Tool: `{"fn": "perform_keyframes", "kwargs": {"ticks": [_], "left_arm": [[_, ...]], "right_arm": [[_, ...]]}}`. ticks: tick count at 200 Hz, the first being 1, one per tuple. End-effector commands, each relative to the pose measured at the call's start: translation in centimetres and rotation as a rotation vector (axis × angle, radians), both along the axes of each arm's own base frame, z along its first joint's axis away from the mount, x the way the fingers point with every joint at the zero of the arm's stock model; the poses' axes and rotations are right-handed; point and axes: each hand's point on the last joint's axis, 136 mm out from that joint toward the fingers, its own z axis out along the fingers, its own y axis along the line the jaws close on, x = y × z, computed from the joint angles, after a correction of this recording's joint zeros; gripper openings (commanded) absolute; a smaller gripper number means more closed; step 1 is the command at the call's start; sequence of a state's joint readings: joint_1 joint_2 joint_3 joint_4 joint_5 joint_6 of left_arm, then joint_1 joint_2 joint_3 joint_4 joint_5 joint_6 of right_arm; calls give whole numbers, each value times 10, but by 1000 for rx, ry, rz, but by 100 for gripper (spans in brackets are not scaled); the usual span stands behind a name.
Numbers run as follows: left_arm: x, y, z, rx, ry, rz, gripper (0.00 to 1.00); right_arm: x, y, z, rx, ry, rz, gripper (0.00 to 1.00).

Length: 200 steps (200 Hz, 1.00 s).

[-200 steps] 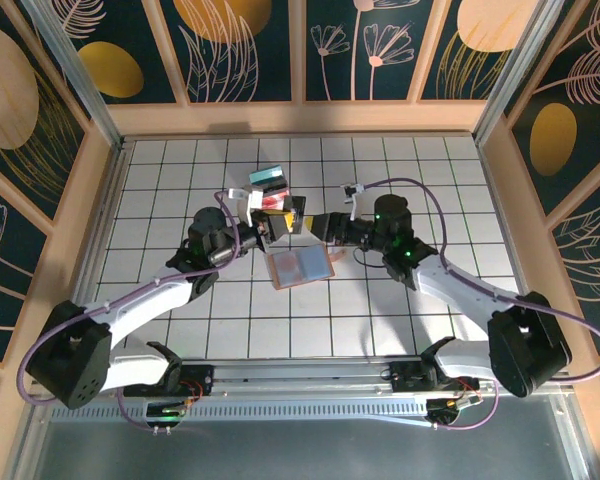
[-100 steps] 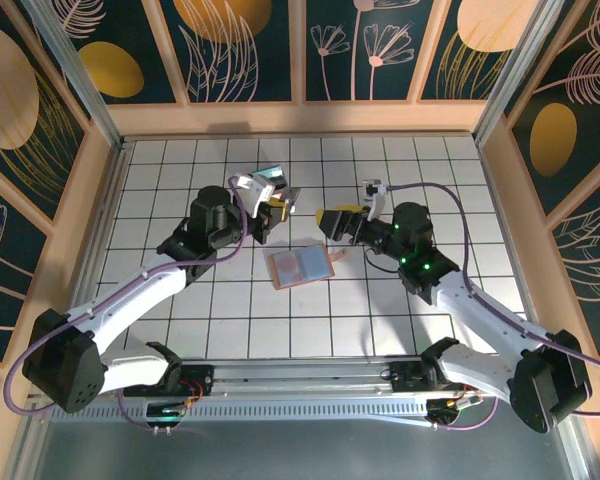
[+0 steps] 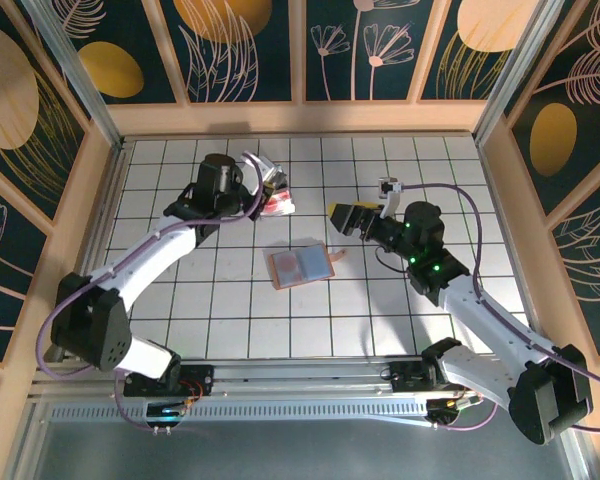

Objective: Take the credit cards out of the card holder

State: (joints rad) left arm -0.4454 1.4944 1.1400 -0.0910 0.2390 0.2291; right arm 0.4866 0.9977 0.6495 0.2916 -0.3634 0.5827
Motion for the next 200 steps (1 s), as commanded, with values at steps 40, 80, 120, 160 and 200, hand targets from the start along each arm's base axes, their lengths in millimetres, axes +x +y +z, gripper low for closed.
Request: {"fn": "perform_keyframes", "kwargs": {"ticks": [40, 80, 120, 160, 200], "left_arm": [[36, 12, -25, 175, 40, -101, 0], [66, 19, -47, 310, 44, -149, 0], [94, 16, -63, 403, 52, -204, 0], [112, 15, -77, 458, 62, -251, 0], [116, 18, -90, 483, 74, -270, 0]], "right_arm": [[5, -21, -2, -9, -33, -117, 99], [5, -38, 8, -35, -60, -200, 99], [3, -61, 15, -22, -95, -316, 99], [5, -72, 14, -48, -81, -376, 99], [10, -92, 8, -80, -48, -492, 99]]}}
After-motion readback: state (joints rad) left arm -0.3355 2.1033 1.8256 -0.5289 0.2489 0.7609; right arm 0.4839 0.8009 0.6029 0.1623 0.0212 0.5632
